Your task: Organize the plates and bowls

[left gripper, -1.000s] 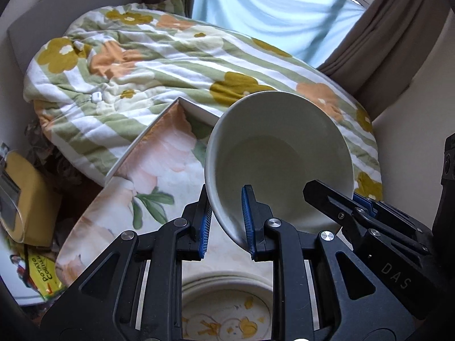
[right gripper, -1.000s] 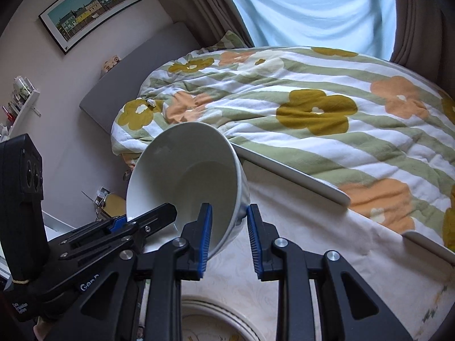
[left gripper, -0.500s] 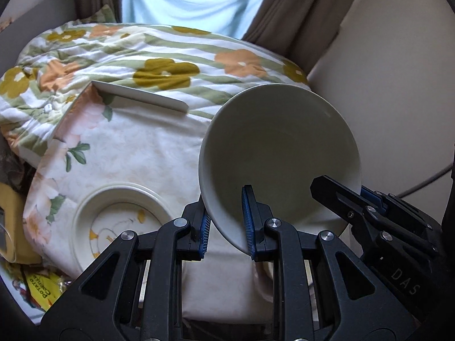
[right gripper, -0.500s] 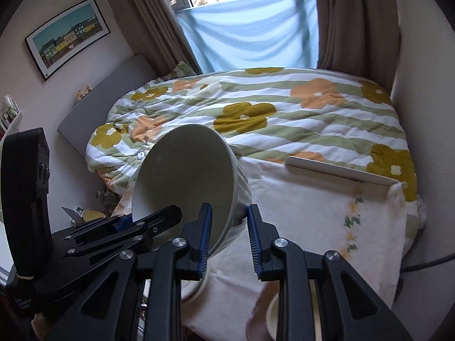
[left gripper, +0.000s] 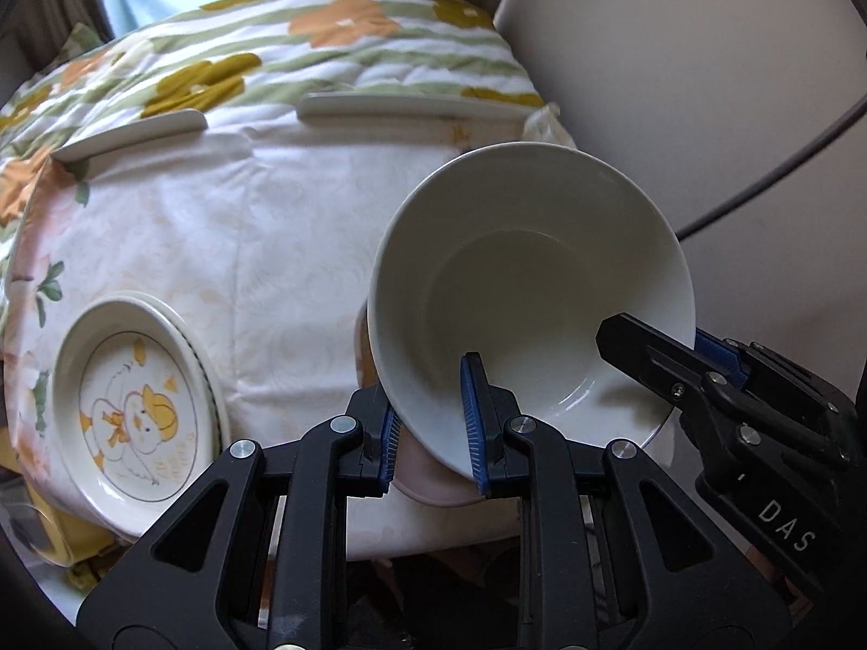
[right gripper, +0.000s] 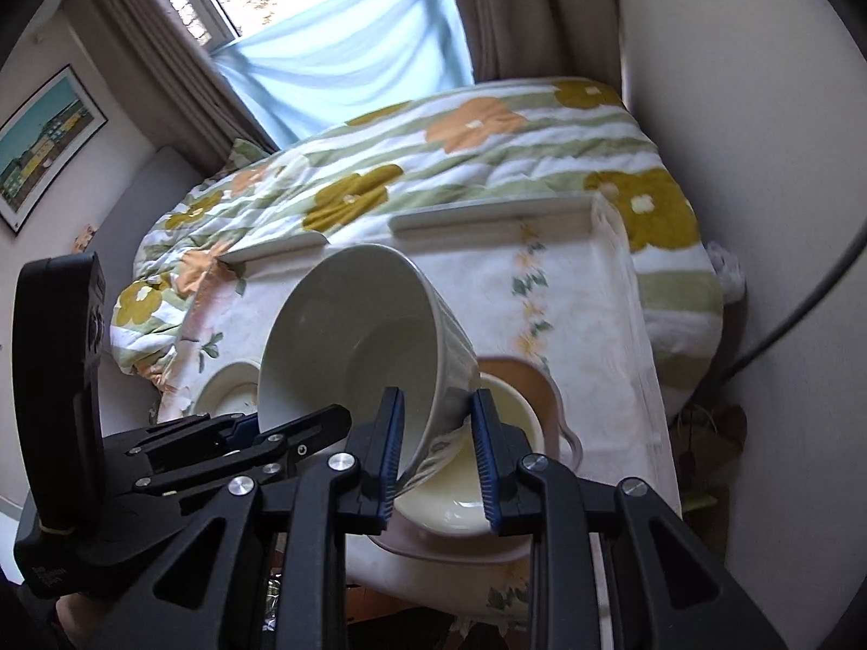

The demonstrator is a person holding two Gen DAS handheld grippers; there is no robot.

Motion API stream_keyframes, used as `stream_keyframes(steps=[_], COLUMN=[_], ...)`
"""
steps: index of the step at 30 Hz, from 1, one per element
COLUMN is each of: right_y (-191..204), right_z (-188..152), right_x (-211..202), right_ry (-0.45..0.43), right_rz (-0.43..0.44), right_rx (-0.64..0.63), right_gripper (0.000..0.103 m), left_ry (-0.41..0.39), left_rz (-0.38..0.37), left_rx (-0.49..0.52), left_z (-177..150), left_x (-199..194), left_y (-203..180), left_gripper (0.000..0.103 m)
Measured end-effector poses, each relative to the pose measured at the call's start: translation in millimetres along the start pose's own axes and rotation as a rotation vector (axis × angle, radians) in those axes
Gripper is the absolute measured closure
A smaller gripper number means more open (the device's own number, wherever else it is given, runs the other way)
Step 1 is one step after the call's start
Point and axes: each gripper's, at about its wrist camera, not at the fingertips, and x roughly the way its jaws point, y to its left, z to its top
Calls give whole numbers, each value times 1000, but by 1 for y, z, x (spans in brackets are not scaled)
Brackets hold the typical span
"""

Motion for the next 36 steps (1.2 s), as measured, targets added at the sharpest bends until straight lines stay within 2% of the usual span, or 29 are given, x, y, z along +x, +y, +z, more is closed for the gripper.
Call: stream_keyframes(steps=[5, 13, 36], right_y=[-22, -39, -44], right_z=[-18, -28, -38], right_x=[17, 35, 49], right_ry=[53, 106, 166], right_rz=[-2, -2, 7], right_rx=[73, 104, 82], right_gripper=[80, 80, 80], left_ry=[69, 128, 106], left_rz=[40, 100, 254], left_rx=[55, 98, 180], left_z=[-3, 0, -3], left_x=[23, 50, 61], left_y=[-8, -15, -26], left_gripper=[85, 85, 85])
